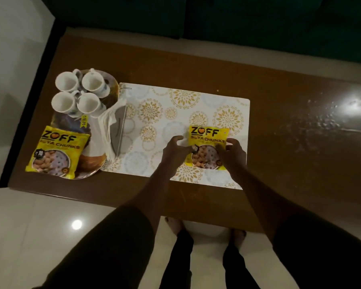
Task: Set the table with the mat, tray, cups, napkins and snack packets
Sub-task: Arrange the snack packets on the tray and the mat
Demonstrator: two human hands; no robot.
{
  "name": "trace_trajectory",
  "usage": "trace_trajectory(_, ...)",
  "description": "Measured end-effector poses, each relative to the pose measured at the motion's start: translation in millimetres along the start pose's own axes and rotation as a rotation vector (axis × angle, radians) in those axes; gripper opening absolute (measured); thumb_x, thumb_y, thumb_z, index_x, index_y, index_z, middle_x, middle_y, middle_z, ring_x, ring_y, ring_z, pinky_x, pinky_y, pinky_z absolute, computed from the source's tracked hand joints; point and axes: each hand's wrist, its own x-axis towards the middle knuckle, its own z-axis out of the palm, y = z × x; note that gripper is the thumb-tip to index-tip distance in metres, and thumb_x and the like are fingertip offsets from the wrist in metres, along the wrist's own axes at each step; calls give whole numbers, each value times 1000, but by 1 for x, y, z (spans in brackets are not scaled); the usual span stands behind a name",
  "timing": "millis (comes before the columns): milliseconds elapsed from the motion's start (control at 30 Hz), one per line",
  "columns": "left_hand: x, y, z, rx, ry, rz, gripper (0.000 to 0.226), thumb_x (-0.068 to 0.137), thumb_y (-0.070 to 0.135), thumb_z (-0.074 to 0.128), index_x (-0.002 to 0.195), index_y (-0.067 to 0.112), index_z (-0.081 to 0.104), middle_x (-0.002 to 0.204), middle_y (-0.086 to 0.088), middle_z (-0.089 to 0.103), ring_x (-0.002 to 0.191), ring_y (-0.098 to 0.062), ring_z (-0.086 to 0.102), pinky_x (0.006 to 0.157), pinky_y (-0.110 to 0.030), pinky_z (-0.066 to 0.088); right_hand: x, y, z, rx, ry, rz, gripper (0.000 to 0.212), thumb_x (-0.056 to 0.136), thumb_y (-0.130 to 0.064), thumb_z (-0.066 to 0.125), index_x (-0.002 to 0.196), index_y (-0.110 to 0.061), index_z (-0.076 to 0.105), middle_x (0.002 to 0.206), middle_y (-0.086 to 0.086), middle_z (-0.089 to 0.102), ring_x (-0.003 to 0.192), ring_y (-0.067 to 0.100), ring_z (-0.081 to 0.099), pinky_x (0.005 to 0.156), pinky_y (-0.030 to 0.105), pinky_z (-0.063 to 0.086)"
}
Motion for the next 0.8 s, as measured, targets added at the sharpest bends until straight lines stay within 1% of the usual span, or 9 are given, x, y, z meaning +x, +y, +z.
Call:
trace_trajectory(67,-1,0,6,-50,-58,-37,47,86,32,71,126,12,56,118,-16,65,103,-34,66,90,-49,55,-2,-3,0,80,-85,25,42,87,-25,67,126,-13,55,110,10,67,96,25,64,73,36,55)
trace_trajectory(167,-10,-3,3,-85,-59,-30,32,91,44,62,105,15,64,107,-13,63,98,-30,61,85,-46,51,-9,-6,2,140,-245,33,37,86,-18,68,121,-14,58,103,4,67,99,27,63,78,40,56)
trace_trajectory(267,-20,-9,-19,-47,27,32,32,94,38,60,118,18,64,117,-10,68,108,-31,64,92,-58,52,-22,-12,10,175,-377,34,38,85,-15,69,121,-15,59,116,11,67,106,31,64,88,52,55)
trace_trajectory(400,-38,-22,-66,57,192,98,38,91,40,63,102,3,63,100,-25,67,91,-34,66,79,-53,51,-53,-28,43,204,-475,2,38,81,-15,75,114,-13,57,116,14,68,105,32,66,90,55,54)
trace_trajectory(467,-51,-33,-97,-2,226,60,33,88,36,68,97,5,62,96,-22,68,90,-34,68,79,-49,55,-72,-36,66,218,-544,-19,42,81,-14,75,117,-9,54,118,14,67,106,32,66,91,55,54)
trace_trajectory(533,-65,-45,-130,-116,211,4,31,83,27,74,106,9,63,103,-16,71,94,-35,70,78,-47,59,-90,-44,91,187,-596,-50,46,82,-13,73,122,-7,52,121,14,65,110,32,64,92,55,53)
trace_trajectory(633,-86,-63,-179,-147,290,6,37,80,14,76,112,3,60,106,-15,70,91,-28,69,60,-31,56,-113,-57,121,64,-615,-127,45,82,-18,72,121,-11,53,120,7,65,107,27,63,90,46,54)
trace_trajectory(733,-102,-73,-220,-212,389,10,30,83,1,70,111,-3,59,101,-17,67,93,-30,64,71,-36,53,-134,-72,143,-2,-642,-199,45,78,-21,76,117,-16,55,112,4,71,99,21,68,76,30,54)
trace_trajectory(800,-107,-78,-243,-209,453,24,20,85,-2,65,105,-2,61,95,-17,66,92,-31,63,77,-40,52,-147,-81,157,-16,-678,-247,53,77,-23,78,122,-17,50,111,7,73,99,22,69,77,30,54)
